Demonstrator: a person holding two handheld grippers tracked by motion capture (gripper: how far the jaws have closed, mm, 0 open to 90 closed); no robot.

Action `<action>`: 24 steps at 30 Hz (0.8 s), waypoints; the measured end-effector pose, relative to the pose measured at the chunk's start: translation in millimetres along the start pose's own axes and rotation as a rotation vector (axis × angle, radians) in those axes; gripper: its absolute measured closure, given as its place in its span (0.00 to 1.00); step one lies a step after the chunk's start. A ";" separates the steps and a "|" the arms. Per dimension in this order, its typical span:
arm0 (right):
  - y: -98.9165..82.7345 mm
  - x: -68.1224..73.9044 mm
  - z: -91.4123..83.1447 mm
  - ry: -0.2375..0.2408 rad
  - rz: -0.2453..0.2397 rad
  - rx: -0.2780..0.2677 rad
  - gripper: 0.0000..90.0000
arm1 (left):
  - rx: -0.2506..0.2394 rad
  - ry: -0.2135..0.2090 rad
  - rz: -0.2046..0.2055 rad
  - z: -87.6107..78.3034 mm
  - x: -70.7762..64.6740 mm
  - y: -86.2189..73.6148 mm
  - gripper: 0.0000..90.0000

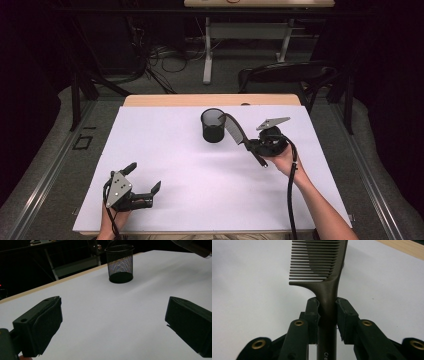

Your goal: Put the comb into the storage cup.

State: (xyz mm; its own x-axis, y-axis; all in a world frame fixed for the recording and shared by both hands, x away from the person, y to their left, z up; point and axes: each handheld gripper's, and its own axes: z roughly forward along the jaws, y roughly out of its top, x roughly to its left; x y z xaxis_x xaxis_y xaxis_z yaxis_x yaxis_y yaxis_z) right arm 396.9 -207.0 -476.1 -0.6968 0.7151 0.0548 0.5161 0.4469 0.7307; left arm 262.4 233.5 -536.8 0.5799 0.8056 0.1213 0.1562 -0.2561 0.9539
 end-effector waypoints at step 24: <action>1.5 -2.8 -2.8 -0.020 0.023 -0.087 0.81 | 0.000 0.001 -0.001 0.4 0.0 0.0 0.01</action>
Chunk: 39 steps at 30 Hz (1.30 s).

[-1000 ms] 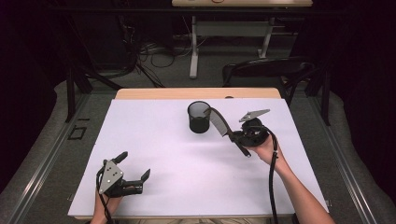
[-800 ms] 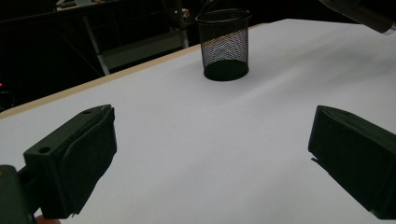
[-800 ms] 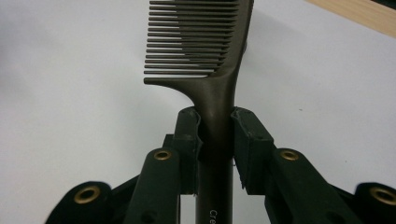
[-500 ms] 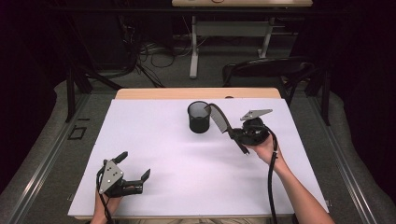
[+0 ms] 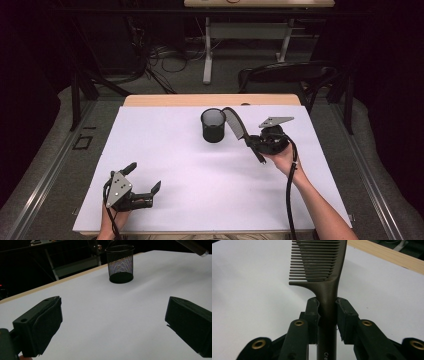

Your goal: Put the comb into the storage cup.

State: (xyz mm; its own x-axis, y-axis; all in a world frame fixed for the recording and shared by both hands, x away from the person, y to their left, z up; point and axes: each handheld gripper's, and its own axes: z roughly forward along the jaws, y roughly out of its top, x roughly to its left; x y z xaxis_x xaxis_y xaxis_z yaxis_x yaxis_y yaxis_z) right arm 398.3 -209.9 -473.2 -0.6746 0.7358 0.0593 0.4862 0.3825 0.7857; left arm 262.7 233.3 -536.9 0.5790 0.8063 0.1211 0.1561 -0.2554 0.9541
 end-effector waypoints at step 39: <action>11.3 2.2 1.0 -0.026 0.012 -0.164 0.81 | -0.005 0.003 0.002 -0.7 0.4 0.2 0.01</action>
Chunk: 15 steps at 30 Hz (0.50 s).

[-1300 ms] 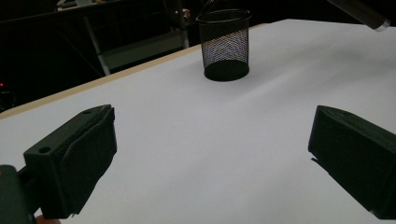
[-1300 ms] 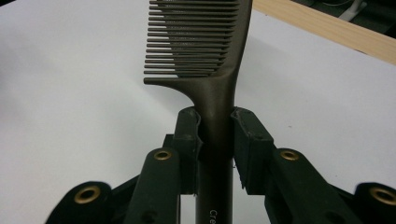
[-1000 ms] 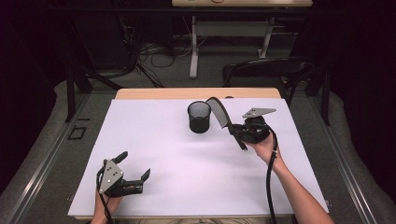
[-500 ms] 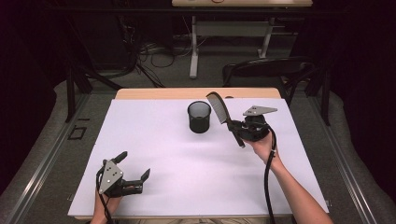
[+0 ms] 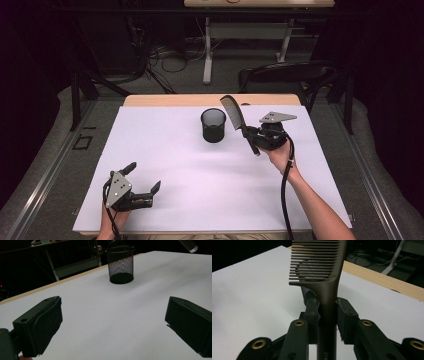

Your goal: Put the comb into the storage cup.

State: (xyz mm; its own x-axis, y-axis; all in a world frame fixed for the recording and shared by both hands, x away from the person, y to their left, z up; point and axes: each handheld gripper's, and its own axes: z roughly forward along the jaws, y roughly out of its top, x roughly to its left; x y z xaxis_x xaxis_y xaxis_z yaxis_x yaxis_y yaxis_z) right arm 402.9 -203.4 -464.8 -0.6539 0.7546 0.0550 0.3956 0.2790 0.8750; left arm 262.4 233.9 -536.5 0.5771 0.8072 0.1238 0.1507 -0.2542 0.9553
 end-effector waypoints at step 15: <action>4.7 1.9 1.7 0.000 -0.006 -0.027 0.81 | 0.000 0.002 0.000 0.2 -0.1 0.0 0.01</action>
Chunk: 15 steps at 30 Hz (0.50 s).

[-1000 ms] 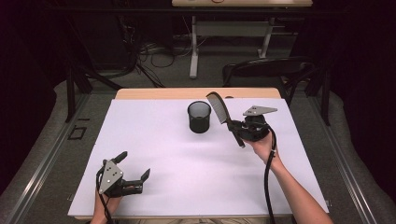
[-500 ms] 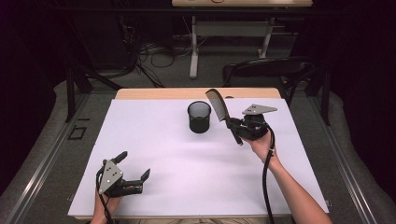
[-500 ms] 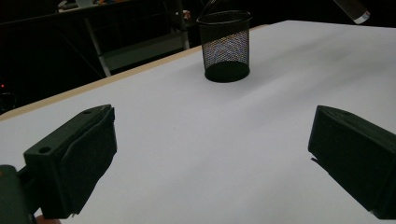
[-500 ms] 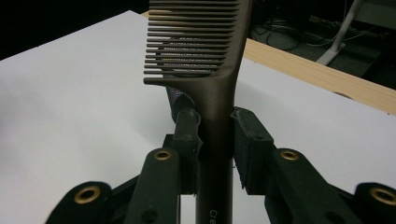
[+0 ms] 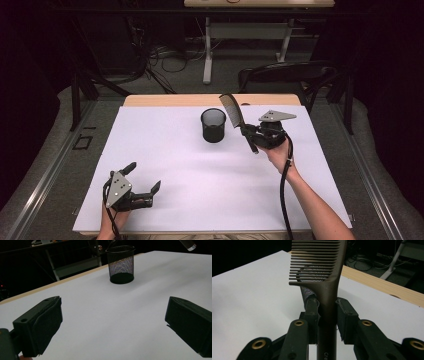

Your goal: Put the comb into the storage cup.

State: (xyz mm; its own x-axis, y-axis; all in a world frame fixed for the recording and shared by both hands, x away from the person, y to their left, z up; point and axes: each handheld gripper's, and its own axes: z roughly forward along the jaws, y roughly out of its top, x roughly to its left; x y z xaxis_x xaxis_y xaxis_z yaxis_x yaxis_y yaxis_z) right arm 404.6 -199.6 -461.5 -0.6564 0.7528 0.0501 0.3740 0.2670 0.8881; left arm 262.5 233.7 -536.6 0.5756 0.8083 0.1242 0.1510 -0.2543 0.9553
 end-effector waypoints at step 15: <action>6.4 1.3 1.2 -0.008 0.002 -0.031 0.81 | -0.001 0.002 -0.002 -0.2 0.5 -0.2 0.01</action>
State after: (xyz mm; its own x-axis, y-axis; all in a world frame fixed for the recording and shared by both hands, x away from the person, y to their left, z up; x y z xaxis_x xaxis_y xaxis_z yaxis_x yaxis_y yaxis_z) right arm 406.9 -196.2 -456.3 -0.6503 0.7581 0.0487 0.3549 0.2465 0.9018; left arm 262.6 234.3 -536.6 0.5737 0.8098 0.1231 0.1515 -0.2526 0.9557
